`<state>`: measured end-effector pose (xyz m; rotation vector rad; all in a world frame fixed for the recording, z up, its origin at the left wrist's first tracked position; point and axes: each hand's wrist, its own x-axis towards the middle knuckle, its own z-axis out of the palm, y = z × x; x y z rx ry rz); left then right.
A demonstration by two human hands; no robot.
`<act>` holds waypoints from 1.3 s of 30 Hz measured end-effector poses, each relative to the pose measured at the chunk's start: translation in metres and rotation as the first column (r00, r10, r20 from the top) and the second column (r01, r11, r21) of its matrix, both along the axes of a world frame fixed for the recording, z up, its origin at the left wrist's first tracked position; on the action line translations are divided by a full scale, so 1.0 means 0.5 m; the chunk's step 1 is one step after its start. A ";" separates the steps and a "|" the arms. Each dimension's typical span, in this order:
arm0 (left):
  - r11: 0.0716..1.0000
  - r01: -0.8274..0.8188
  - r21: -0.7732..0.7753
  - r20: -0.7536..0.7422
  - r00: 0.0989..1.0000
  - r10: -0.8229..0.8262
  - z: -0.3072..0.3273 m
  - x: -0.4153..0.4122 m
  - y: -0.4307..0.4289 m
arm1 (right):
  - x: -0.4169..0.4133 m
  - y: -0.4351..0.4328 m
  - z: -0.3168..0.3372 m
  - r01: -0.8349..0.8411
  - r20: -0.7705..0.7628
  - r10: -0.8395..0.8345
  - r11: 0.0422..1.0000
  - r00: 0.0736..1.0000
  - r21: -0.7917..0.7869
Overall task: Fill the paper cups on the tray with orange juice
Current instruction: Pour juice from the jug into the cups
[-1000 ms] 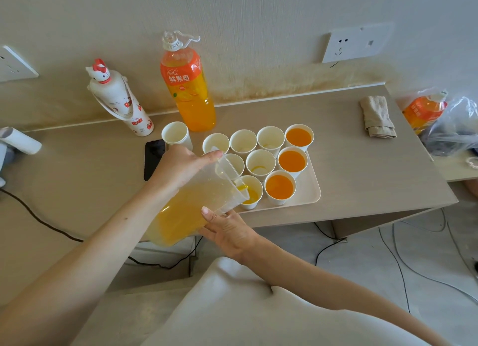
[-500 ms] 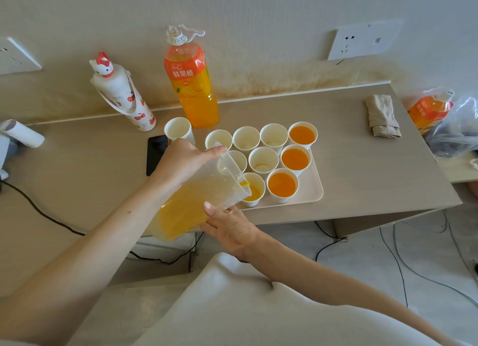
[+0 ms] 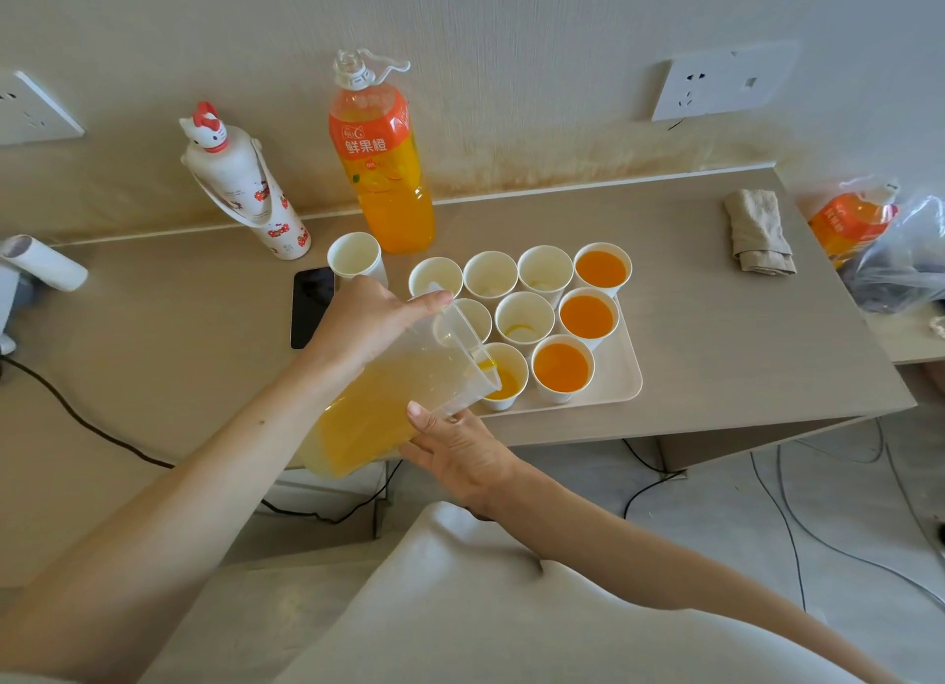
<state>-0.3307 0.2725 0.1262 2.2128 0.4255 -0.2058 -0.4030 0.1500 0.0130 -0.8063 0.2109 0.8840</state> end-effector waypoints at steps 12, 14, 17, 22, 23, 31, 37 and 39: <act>1.000 0.010 0.004 -0.006 1.000 -0.010 0.002 -0.002 0.000 | -0.002 0.007 -0.001 -0.008 0.019 0.008 1.000 1.000 0.022; 1.000 0.014 -0.011 0.006 1.000 -0.014 0.000 0.000 0.001 | -0.002 0.008 0.003 -0.009 0.017 0.009 1.000 1.000 0.026; 1.000 0.018 0.021 0.014 1.000 -0.019 0.003 0.000 -0.002 | -0.001 0.008 0.006 -0.004 0.023 0.003 1.000 1.000 0.022; 1.000 0.017 0.025 0.001 1.000 -0.017 0.006 0.000 -0.002 | -0.001 0.010 0.007 -0.010 0.030 0.009 1.000 1.000 0.011; 1.000 0.020 0.021 -0.003 1.000 -0.020 0.006 0.000 0.000 | -0.001 0.011 0.007 -0.013 0.030 0.013 1.000 0.999 0.008; 0.999 0.027 0.045 0.006 1.000 -0.027 0.010 -0.001 0.000 | -0.002 0.010 0.008 -0.014 0.022 0.014 1.000 1.000 -0.003; 0.996 0.010 0.084 0.017 1.000 -0.012 0.022 -0.003 -0.009 | -0.003 0.013 0.009 -0.016 0.026 0.016 1.000 1.000 0.000; 0.997 0.016 0.080 0.015 1.000 -0.017 0.023 -0.003 -0.009 | -0.002 0.014 0.011 -0.013 0.023 0.013 1.000 1.000 0.004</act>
